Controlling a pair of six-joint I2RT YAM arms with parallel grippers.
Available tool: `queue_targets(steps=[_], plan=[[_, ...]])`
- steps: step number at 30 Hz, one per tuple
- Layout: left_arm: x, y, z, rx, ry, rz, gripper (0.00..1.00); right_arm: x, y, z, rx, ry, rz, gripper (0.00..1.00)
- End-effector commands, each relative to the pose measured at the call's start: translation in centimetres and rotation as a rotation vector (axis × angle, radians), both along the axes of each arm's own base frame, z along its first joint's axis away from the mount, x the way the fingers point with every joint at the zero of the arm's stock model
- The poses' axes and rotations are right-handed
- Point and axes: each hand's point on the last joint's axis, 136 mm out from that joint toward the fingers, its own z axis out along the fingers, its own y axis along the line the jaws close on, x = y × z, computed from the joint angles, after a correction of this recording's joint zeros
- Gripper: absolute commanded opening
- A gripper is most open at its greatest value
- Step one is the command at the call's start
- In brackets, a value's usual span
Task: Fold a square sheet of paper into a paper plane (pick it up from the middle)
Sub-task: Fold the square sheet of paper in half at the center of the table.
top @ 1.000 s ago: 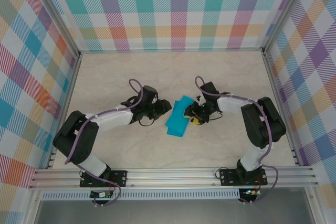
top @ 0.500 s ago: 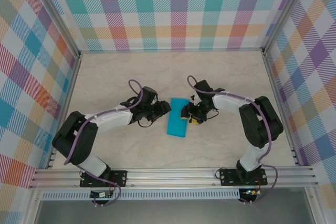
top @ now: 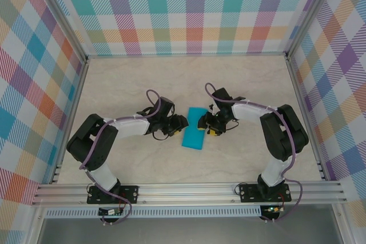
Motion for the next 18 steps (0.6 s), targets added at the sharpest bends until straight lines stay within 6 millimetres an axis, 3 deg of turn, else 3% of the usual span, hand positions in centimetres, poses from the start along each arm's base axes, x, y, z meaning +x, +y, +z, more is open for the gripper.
queue_targets(steps=[1,18], plan=[[-0.02,-1.24,0.51,-0.041,-0.014,-0.044,0.43,-0.44,-0.25,-0.66,-0.006,0.024,-0.016,0.53],[-0.15,-1.82,0.20,-0.065,0.005,-0.061,0.50,-0.15,-0.06,-0.15,0.026,0.008,-0.062,0.54]])
